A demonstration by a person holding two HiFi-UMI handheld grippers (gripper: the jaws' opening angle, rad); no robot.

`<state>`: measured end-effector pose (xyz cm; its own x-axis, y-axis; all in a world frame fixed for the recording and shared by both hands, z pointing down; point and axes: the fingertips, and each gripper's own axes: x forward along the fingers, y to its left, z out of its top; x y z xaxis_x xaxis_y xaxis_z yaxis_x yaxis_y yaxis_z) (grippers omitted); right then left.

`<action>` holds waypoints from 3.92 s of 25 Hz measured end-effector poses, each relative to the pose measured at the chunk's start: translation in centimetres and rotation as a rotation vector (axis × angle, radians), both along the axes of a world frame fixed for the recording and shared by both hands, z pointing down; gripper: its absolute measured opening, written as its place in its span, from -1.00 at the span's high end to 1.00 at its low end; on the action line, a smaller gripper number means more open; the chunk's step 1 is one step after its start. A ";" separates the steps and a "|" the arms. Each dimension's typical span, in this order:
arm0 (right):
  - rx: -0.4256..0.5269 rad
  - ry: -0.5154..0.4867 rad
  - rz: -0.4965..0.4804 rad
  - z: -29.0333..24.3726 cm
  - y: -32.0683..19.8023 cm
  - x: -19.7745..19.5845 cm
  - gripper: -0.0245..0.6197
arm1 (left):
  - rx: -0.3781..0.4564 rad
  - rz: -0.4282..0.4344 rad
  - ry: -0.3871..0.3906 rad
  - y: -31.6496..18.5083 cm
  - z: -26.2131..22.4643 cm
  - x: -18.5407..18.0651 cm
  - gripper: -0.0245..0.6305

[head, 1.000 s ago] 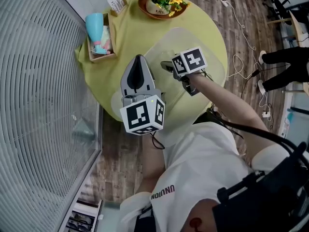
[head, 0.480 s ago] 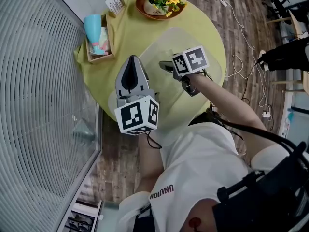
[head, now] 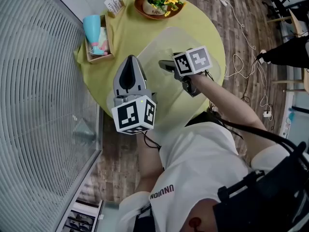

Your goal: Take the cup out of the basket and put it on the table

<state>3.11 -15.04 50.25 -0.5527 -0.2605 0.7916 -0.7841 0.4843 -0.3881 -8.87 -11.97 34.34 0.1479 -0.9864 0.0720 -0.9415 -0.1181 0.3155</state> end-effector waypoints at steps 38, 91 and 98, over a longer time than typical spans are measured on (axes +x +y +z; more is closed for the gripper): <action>0.181 -0.160 -0.059 -7.4 1.0 -1.1 -0.06 | 0.001 0.027 -0.005 0.0 -0.1 0.6 0.88; 0.569 -0.279 -0.008 -14.2 0.3 -0.5 -0.06 | 0.037 0.051 -0.009 0.2 -0.1 1.3 0.88; 0.591 -0.291 -0.002 -14.5 0.5 -0.3 -0.06 | 0.038 0.056 -0.011 0.3 -0.1 1.5 0.88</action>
<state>2.77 -14.53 35.70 -0.7231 -0.6048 0.3336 -0.6866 0.6819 -0.2520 -7.37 -11.69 34.23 0.2028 -0.9785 0.0370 -0.9363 -0.1827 0.2999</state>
